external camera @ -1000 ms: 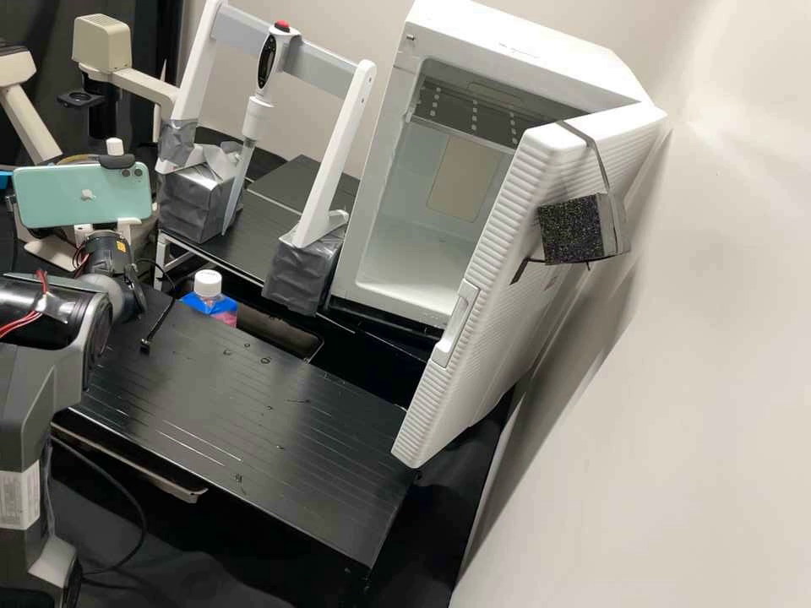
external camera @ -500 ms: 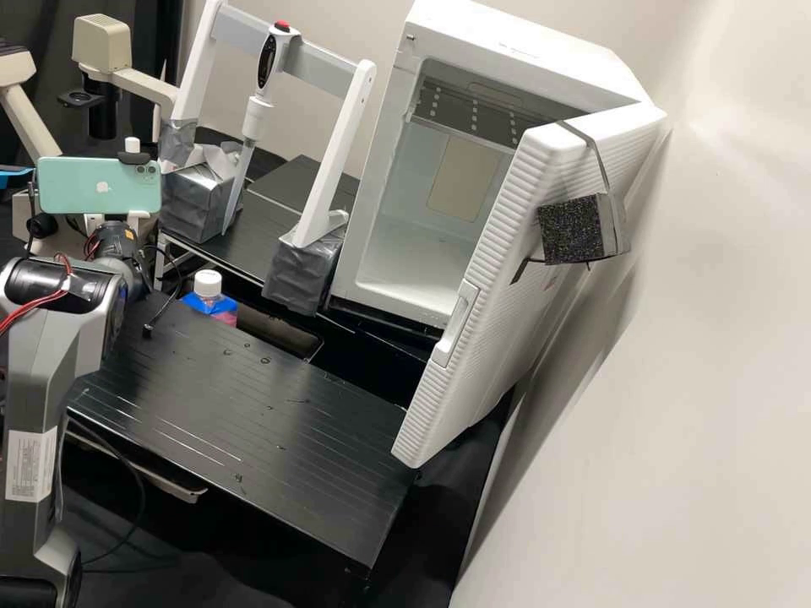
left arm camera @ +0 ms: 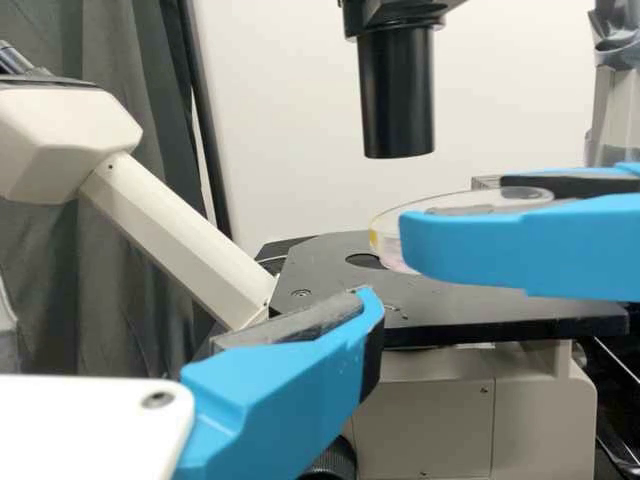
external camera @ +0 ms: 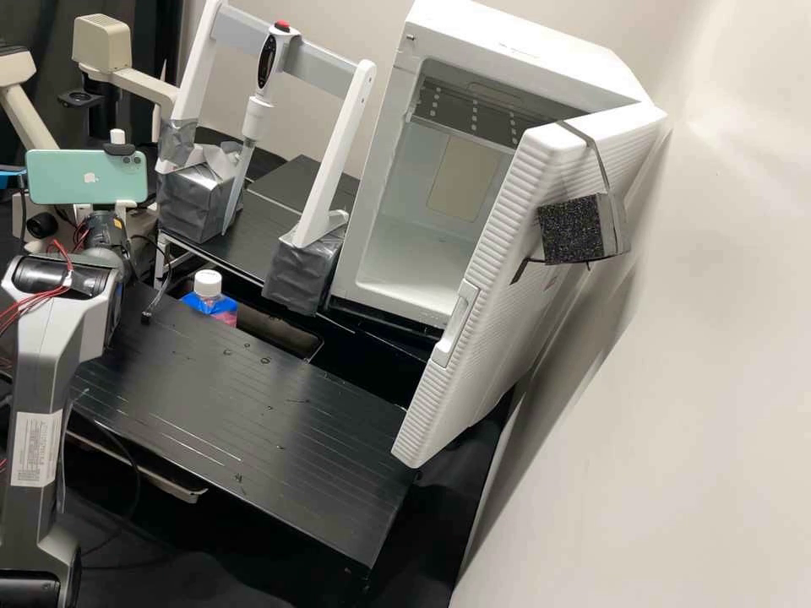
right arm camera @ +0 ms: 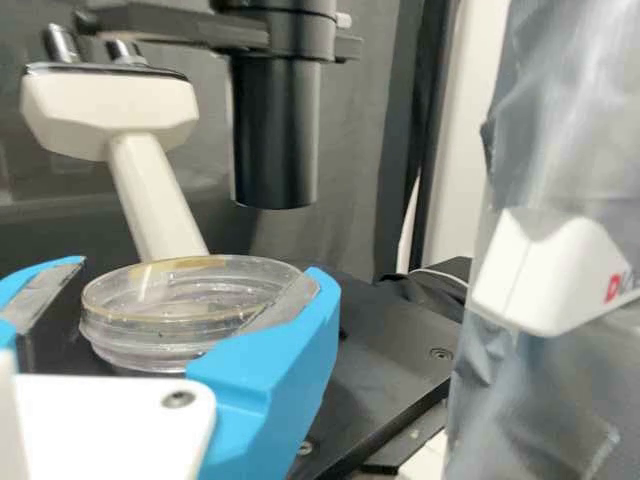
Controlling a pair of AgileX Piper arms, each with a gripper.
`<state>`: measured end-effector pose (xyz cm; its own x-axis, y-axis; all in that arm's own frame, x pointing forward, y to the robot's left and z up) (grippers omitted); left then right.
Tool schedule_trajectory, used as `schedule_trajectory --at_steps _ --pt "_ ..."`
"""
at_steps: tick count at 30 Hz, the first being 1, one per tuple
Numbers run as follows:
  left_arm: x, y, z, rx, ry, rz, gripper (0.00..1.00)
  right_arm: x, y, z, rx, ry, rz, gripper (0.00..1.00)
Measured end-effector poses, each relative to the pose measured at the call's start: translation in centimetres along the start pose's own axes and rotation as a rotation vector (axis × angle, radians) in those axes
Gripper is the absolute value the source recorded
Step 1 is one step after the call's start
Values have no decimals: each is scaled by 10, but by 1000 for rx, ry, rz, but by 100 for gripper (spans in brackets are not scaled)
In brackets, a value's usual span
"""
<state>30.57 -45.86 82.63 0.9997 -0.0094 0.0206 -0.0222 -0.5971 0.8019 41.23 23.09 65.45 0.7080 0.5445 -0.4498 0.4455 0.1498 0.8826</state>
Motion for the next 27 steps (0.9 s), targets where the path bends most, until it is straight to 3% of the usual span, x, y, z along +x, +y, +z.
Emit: schedule_trajectory --at_steps 11,19,27 --pt "0 0 0 0 0 0 100 18 -18 24 28 -12 28 0" --pt "0 0 0 0 0 0 100 30 -21 23 52 20 55 0" --pt "0 0 0 0 0 0 100 40 -20 20 47 19 57 0"
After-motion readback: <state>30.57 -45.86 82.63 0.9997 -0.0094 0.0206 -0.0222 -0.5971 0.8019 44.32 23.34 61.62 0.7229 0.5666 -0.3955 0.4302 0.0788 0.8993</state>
